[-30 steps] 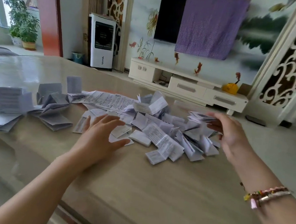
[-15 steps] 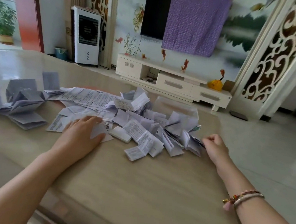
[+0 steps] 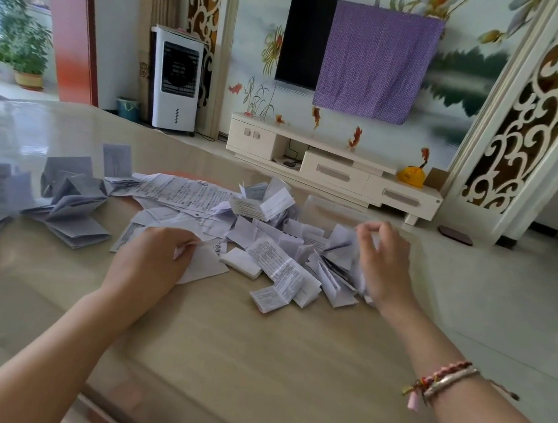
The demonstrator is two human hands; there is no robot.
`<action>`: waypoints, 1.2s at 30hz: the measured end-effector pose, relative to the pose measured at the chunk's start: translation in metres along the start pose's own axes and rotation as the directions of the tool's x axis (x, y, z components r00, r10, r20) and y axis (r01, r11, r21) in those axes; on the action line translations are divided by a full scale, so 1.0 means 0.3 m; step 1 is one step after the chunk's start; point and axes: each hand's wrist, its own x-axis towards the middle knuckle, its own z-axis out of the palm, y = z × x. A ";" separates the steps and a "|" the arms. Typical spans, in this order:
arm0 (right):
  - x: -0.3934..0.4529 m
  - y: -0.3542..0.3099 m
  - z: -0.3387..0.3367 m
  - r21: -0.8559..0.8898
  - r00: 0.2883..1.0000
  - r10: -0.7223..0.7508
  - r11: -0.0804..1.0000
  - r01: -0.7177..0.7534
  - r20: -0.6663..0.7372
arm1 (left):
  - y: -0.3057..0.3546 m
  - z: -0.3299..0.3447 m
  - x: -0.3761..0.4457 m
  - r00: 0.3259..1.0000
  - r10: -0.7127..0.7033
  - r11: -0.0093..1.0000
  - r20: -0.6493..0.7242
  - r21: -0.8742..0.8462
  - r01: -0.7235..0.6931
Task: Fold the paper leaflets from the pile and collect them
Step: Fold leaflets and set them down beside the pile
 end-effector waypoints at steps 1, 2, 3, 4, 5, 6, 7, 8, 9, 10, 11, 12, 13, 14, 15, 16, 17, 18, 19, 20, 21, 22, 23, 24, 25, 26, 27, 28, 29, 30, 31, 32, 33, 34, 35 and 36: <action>-0.005 -0.036 0.025 0.005 0.999 -0.034 0.999 0.034 0.033 | -0.002 -0.013 -0.006 1.000 -0.004 1.000 -0.010 -0.007 0.004; -0.011 -0.065 0.051 0.021 0.995 -0.072 0.997 0.071 0.071 | -0.008 -0.022 -0.011 1.000 -0.005 1.000 -0.015 -0.016 0.004; -0.018 -0.095 0.087 0.051 0.988 -0.101 0.994 0.096 0.119 | -0.024 -0.034 -0.014 1.000 -0.008 0.999 -0.020 -0.032 0.007; -0.025 -0.123 0.123 0.096 0.976 -0.131 0.989 0.116 0.172 | -0.039 -0.043 -0.014 1.000 -0.011 0.998 -0.023 -0.065 0.010; -0.035 -0.151 0.158 0.140 0.961 -0.153 0.982 0.123 0.229 | -0.052 -0.051 -0.015 1.000 -0.012 0.994 -0.025 -0.111 0.009; -0.047 -0.176 0.197 0.180 0.940 -0.186 0.974 0.138 0.286 | -0.065 -0.059 -0.016 1.000 -0.002 0.987 -0.023 -0.161 -0.002; -0.064 -0.206 0.235 0.207 0.911 -0.228 0.965 0.163 0.345 | -0.075 -0.067 -0.020 1.000 0.019 0.978 -0.023 -0.210 -0.023; -0.082 -0.238 0.276 0.234 0.872 -0.267 0.955 0.182 0.410 | -0.087 -0.077 -0.026 0.999 0.047 0.969 -0.020 -0.244 -0.051; -0.099 -0.260 0.293 0.258 0.830 -0.295 0.947 0.190 0.473 | -0.079 -0.078 -0.029 0.997 0.080 0.956 -0.014 -0.283 -0.081; -0.121 -0.292 0.340 0.290 0.777 -0.320 0.939 0.184 0.542 | -0.099 -0.092 -0.037 0.996 0.089 0.946 -0.007 -0.312 -0.087; -0.139 -0.311 0.374 0.305 0.735 -0.327 0.937 0.170 0.594 | -0.108 -0.099 -0.045 0.995 0.100 0.932 -0.005 -0.349 -0.096; -0.151 -0.319 0.387 0.309 0.709 -0.334 0.936 0.170 0.621 | -0.104 -0.100 -0.050 0.994 0.112 0.913 -0.008 -0.395 -0.106; -0.163 -0.326 0.417 0.322 0.692 -0.349 0.930 0.176 0.631 | -0.117 -0.105 -0.056 0.994 0.108 0.897 -0.015 -0.429 -0.104; -0.173 -0.330 0.442 0.339 0.693 -0.359 0.925 0.173 0.626 | -0.131 -0.109 -0.060 0.994 0.105 0.887 -0.018 -0.450 -0.102; -0.177 -0.326 0.447 0.351 0.704 -0.359 0.922 0.165 0.612 | -0.133 -0.110 -0.062 0.994 0.106 0.883 -0.019 -0.458 -0.103; -0.181 -0.325 0.458 0.365 0.712 -0.356 0.919 0.150 0.605 | -0.142 -0.112 -0.063 0.996 0.087 0.885 -0.022 -0.457 -0.087; -0.181 -0.324 0.458 0.372 0.719 -0.348 0.919 0.133 0.602 | -0.149 -0.112 -0.060 0.998 0.064 0.889 -0.017 -0.453 -0.064; -0.180 -0.322 0.455 0.375 0.721 -0.332 0.921 0.108 0.608 | -0.151 -0.114 -0.055 0.999 0.036 0.890 0.003 -0.455 -0.031; -0.177 -0.317 0.450 0.373 0.719 -0.309 0.925 0.074 0.623 | -0.153 -0.113 -0.052 0.999 0.012 0.883 0.030 -0.469 0.004; -0.175 -0.310 0.446 0.368 0.711 -0.288 0.929 0.044 0.642 | -0.151 -0.113 -0.049 0.998 -0.015 0.869 0.063 -0.493 0.044; -0.173 -0.304 0.440 0.362 0.702 -0.268 0.932 0.015 0.660 | -0.147 -0.111 -0.046 0.994 -0.044 0.855 0.096 -0.511 0.087; -0.171 -0.299 0.436 0.358 0.698 -0.245 0.934 -0.017 0.673 | -0.145 -0.106 -0.047 0.991 -0.067 0.849 0.113 -0.515 0.116; -0.172 -0.299 0.431 0.352 0.696 -0.224 0.935 -0.045 0.682 | -0.145 -0.103 -0.046 0.989 -0.077 0.853 0.129 -0.505 0.132; -0.172 -0.293 0.430 0.346 0.692 -0.206 0.936 -0.067 0.692 | -0.140 -0.096 -0.046 0.987 -0.079 0.860 0.137 -0.491 0.136; -0.172 -0.290 0.433 0.343 0.689 -0.198 0.936 -0.077 0.697 | -0.134 -0.094 -0.047 0.987 -0.078 0.872 0.138 -0.471 0.135; -0.172 -0.289 0.435 0.345 0.688 -0.192 0.934 -0.090 0.700 | -0.129 -0.093 -0.048 0.987 -0.074 0.885 0.143 -0.447 0.131; -0.173 -0.289 0.439 0.349 0.689 -0.184 0.931 -0.107 0.701 | -0.127 -0.092 -0.052 0.987 -0.058 0.899 0.150 -0.423 0.117; -0.173 -0.292 0.442 0.365 0.691 -0.177 0.921 -0.134 0.700 | -0.128 -0.096 -0.054 0.987 -0.030 0.918 0.158 -0.386 0.090; -0.172 -0.296 0.440 0.385 0.692 -0.169 0.907 -0.169 0.701 | -0.129 -0.096 -0.055 0.988 0.012 0.938 0.152 -0.345 0.041; -0.170 -0.300 0.438 0.404 0.693 -0.159 0.891 -0.205 0.703 | -0.134 -0.096 -0.056 0.991 0.070 0.950 0.118 -0.311 -0.030; -0.167 -0.303 0.433 0.423 0.692 -0.157 0.876 -0.232 0.705 | -0.140 -0.095 -0.054 0.990 0.124 0.952 0.064 -0.290 -0.101; -0.164 -0.303 0.429 0.441 0.693 -0.155 0.860 -0.256 0.704 | -0.142 -0.096 -0.055 0.987 0.161 0.947 0.008 -0.281 -0.153; -0.158 -0.302 0.422 0.457 0.699 -0.151 0.846 -0.274 0.699 | -0.139 -0.097 -0.052 0.983 0.180 0.941 -0.041 -0.285 -0.184; -0.156 -0.304 0.417 0.466 0.706 -0.144 0.837 -0.287 0.693 | -0.137 -0.101 -0.052 0.981 0.180 0.935 -0.076 -0.296 -0.194; -0.154 -0.303 0.411 0.473 0.720 -0.135 0.831 -0.292 0.681 | -0.132 -0.103 -0.047 0.980 0.174 0.929 -0.100 -0.314 -0.197; -0.153 -0.301 0.408 0.480 0.731 -0.123 0.823 -0.302 0.671 | -0.130 -0.104 -0.042 0.980 0.165 0.927 -0.107 -0.324 -0.191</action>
